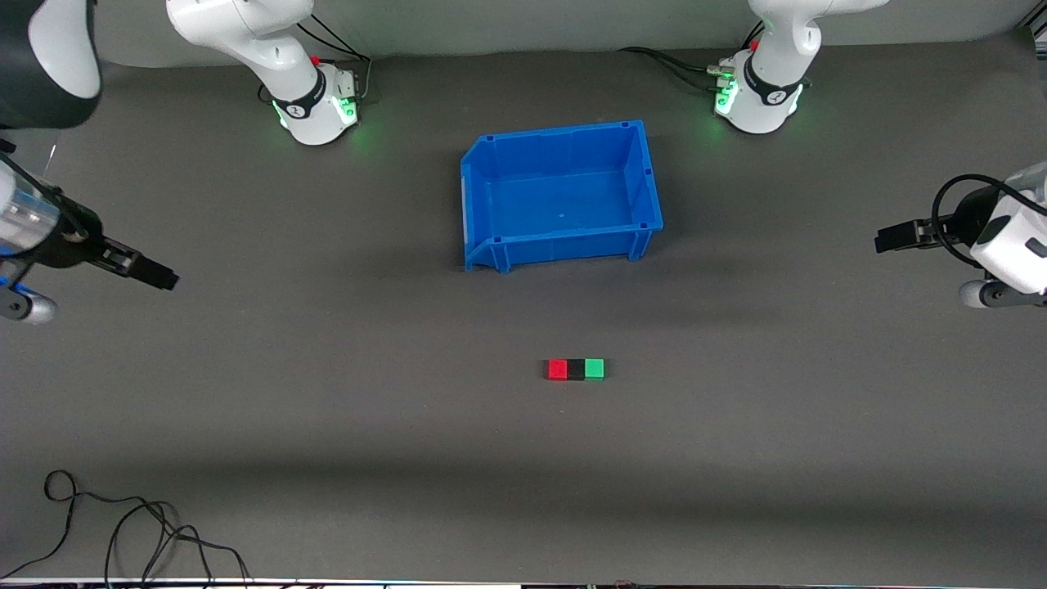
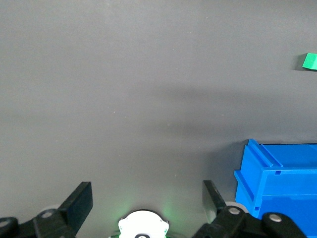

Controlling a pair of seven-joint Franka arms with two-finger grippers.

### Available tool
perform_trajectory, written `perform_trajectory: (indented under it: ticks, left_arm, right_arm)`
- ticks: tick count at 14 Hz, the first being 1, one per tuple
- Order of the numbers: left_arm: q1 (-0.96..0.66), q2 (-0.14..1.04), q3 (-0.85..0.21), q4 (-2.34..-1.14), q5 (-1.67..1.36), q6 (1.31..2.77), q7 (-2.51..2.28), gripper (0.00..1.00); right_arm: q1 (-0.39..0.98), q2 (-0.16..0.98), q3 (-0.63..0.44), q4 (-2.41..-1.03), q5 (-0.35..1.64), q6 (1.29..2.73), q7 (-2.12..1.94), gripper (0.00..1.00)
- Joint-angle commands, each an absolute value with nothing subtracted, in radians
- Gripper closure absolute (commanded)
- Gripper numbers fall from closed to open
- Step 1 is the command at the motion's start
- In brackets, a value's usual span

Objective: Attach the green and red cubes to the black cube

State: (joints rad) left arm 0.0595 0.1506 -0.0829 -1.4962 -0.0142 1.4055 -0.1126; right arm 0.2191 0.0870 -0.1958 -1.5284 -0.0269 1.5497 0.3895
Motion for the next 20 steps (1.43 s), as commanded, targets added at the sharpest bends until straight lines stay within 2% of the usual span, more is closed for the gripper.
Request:
perform_trajectory:
  ticks: [1,3,4,7,20]
  left_arm:
    - [0.051,0.072,-0.086,-1.598,0.005,1.466,-0.091,0.03]
    - [0.048,0.014,-0.086,-1.692,0.003,1.550,-0.077,0.03]
    - [0.049,-0.001,-0.087,-1.713,0.005,1.568,-0.077,0.02]
    - [0.066,0.005,-0.133,-1.689,0.012,1.565,-0.068,0.02]
    - [0.081,0.034,-0.126,-1.652,0.043,1.609,0.025,0.00]
  right_arm:
    - [0.068,0.012,-0.062,-1.601,-0.061,1.577,0.232,0.00]
    - [-0.053,0.002,0.030,-1.600,-0.054,1.580,0.126,0.00]
    - [-0.067,-0.005,0.040,-1.600,-0.051,1.586,0.080,0.00]
    - [-0.063,-0.006,0.032,-1.598,-0.041,1.598,0.017,0.00]
    - [-0.061,-0.012,0.029,-1.589,0.009,1.585,0.031,0.00]
